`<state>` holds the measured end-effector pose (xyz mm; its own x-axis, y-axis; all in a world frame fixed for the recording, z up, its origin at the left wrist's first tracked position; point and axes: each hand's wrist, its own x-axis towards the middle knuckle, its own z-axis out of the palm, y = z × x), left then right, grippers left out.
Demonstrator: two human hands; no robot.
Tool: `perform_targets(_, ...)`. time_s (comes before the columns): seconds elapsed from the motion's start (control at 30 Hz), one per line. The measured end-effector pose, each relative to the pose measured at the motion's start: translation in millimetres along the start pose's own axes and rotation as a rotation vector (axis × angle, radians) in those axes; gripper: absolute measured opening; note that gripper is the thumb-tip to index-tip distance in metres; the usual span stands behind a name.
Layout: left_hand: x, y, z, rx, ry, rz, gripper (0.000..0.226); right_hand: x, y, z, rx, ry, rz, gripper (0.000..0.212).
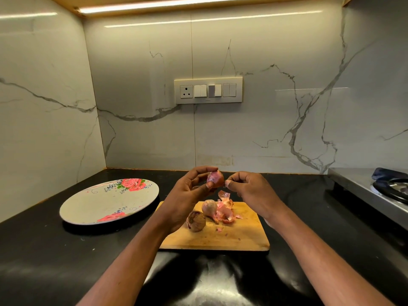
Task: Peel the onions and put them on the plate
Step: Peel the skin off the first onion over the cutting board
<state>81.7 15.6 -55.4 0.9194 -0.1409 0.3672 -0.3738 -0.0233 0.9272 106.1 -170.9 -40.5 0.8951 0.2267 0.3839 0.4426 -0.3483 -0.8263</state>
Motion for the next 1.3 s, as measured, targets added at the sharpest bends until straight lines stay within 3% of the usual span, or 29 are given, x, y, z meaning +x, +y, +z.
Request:
perform_targets(0.13, -2, 4, 2, -0.100, -0.002, -0.041, 0.034, -2, -6, -3, 0.151, -0.070, 0.063, 0.022)
perform_targets(0.3, -2, 4, 5, -0.058, 0.068, -0.039, 0.047, -3, -4, 2, 0.139, -0.087, 0.044, 0.018)
perform_targets(0.57, -2, 5, 6, -0.158, 0.073, -0.049, 0.046, -2, -2, 6, 0.183, -0.041, 0.031, 0.018)
perform_targets(0.93, -2, 4, 5, -0.110, 0.115, -0.045, 0.046, 0, 1, 9, 0.348, -0.020, 0.024, 0.021)
perform_targets(1.03, -2, 3, 5, -0.077, 0.124, -0.038, 0.048, -1, 3, 10, 0.254, 0.021, -0.049, 0.026)
perform_targets(1.3, -1, 3, 5, -0.014, 0.118, -0.025, 0.050, 4, 10, 10, 0.076, 0.152, -0.102, 0.009)
